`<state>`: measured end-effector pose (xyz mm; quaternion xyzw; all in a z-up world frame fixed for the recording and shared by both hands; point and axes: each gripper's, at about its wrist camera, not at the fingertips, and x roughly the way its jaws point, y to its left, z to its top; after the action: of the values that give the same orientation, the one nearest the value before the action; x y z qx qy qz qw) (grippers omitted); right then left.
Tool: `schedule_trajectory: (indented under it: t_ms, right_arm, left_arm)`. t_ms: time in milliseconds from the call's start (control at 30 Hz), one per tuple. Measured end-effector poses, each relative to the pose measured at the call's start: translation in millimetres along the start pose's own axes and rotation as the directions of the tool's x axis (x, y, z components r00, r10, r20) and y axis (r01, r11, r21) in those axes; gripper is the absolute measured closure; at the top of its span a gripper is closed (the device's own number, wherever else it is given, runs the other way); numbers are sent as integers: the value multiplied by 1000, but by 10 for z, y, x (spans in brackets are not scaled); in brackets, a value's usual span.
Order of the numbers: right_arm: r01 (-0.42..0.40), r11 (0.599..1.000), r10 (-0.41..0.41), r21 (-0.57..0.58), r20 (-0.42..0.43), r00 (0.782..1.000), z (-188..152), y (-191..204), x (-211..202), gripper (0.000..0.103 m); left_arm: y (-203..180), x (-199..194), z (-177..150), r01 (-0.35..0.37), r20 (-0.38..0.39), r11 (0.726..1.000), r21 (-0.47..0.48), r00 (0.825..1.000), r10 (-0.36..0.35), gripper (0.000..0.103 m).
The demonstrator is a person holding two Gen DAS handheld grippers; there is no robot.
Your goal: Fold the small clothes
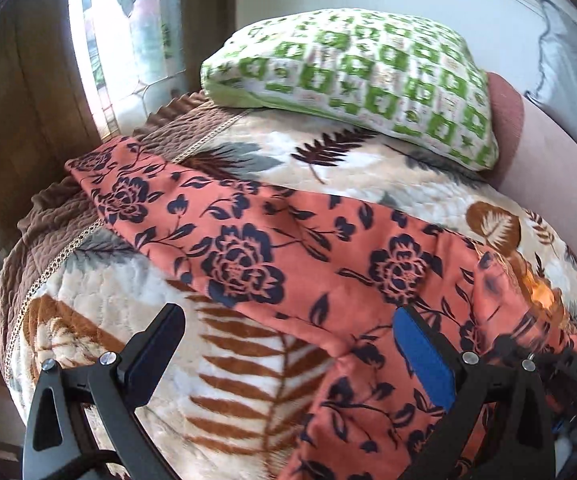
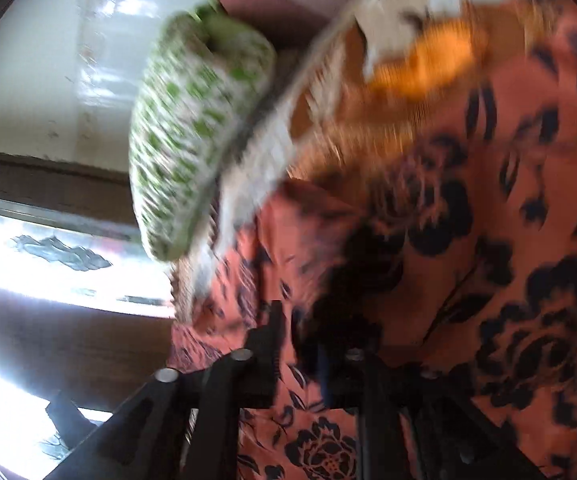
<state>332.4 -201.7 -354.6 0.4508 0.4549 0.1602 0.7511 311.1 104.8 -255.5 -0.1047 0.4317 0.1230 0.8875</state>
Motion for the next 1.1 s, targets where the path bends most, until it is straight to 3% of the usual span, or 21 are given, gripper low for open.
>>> schedule_trajectory:
  t_ms: [33, 100, 167, 267, 433, 533, 633, 767, 833, 867, 967, 1100]
  right_arm:
    - [-35, 999, 35, 0, -18, 999, -31, -21, -19, 35]
    - [-84, 996, 84, -31, -4, 996, -147, -6, -173, 22]
    - [-80, 992, 82, -102, 17, 996, -153, 35, -415, 22]
    - [-38, 986, 59, -160, 127, 990, -51, -19, -976, 22]
    - [125, 976, -69, -180, 289, 955, 19, -351, -1934, 23]
    - [130, 981, -76, -141, 336, 939, 75, -689, -2329, 23]
    - [117, 985, -64, -124, 368, 928, 164, -954, -2571, 23]
    - [84, 995, -59, -60, 341, 938, 296, -1185, -2678, 23]
    - [53, 998, -39, -31, 337, 941, 402, -1214, -2684, 23]
    - [56, 998, -43, -28, 346, 937, 441, -1213, -2718, 23]
    - [80, 997, -67, -17, 394, 917, 522, -1243, -2853, 23]
    - [64, 996, -84, 60, 436, 896, 572, -1421, -2981, 23]
  left_arm:
    - [30, 4, 8, 9, -3, 1000, -15, 1000, -9, 0]
    - [37, 12, 15, 27, -6, 999, -33, 1000, -27, 0]
    - [-12, 15, 9, 38, -7, 999, -32, 999, -38, 0]
    - [-177, 17, -13, 77, -4, 997, 1, 997, -77, 0]
    - [-566, 160, -108, 119, -50, 989, 84, 992, -115, 4]
    - [-781, 336, -127, 134, -88, 980, 147, 989, -122, 20]
    - [-852, 524, -141, 199, -156, 973, 119, 971, -180, 36]
    - [-1042, 543, -194, 205, -142, 956, 209, 974, -177, 50]
    - [-1169, 507, -244, 294, -176, 922, 252, 951, -255, 74]
    - [-1222, 500, -269, 301, -184, 914, 272, 948, -258, 74]
    - [-1367, 495, -362, 223, -146, 900, 375, 973, -180, 74]
    - [-1329, 429, -306, 282, -158, 899, 334, 957, -241, 93]
